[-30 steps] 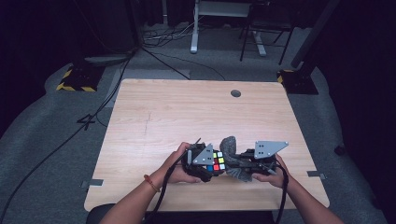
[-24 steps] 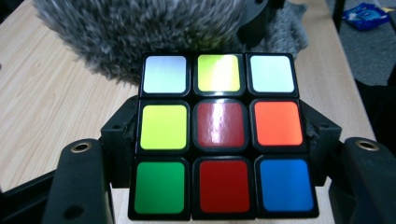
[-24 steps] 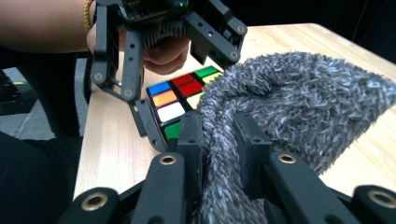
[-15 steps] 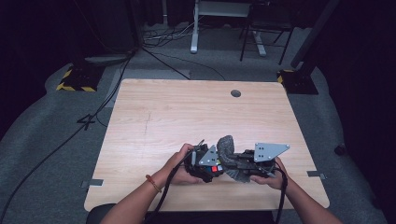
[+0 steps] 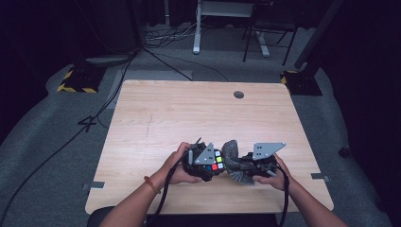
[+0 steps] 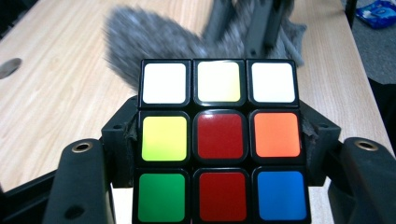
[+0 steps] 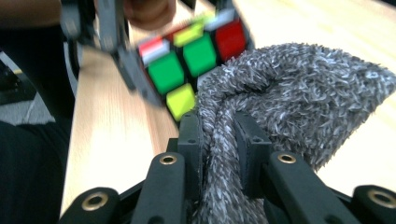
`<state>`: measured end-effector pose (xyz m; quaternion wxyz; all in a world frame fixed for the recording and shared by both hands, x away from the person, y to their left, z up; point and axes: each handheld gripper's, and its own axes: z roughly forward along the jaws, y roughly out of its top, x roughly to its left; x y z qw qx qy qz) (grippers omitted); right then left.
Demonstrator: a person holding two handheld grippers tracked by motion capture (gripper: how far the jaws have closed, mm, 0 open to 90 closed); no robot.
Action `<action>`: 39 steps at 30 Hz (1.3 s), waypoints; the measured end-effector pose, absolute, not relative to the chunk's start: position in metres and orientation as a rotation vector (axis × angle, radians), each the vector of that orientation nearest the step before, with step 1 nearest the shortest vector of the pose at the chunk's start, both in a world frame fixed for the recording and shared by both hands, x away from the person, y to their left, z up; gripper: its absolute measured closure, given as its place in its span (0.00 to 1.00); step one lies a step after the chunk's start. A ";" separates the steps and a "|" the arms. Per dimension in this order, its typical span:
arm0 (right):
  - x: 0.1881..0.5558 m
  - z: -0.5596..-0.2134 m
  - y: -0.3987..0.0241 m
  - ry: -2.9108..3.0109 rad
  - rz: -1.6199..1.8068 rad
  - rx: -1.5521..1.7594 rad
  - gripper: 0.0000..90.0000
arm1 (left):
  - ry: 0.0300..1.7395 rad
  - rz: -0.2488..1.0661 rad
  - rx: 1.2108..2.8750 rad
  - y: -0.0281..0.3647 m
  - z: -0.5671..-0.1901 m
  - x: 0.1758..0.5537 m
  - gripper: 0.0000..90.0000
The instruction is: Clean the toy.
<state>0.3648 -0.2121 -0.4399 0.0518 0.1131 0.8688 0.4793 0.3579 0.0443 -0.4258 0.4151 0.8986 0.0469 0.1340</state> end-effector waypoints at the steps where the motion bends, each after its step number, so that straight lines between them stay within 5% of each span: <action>1: 0.364 -0.441 -0.212 2.651 1.452 0.336 0.84 | 0.120 0.335 2.255 0.045 -0.425 0.358 0.37; 18: 0.347 -0.409 -0.201 2.546 1.622 0.195 0.83 | 0.087 0.330 2.331 0.022 -0.440 0.355 0.37; 39: 0.356 -0.422 -0.208 2.578 1.572 0.271 0.84 | 0.094 0.310 2.339 0.022 -0.443 0.357 0.37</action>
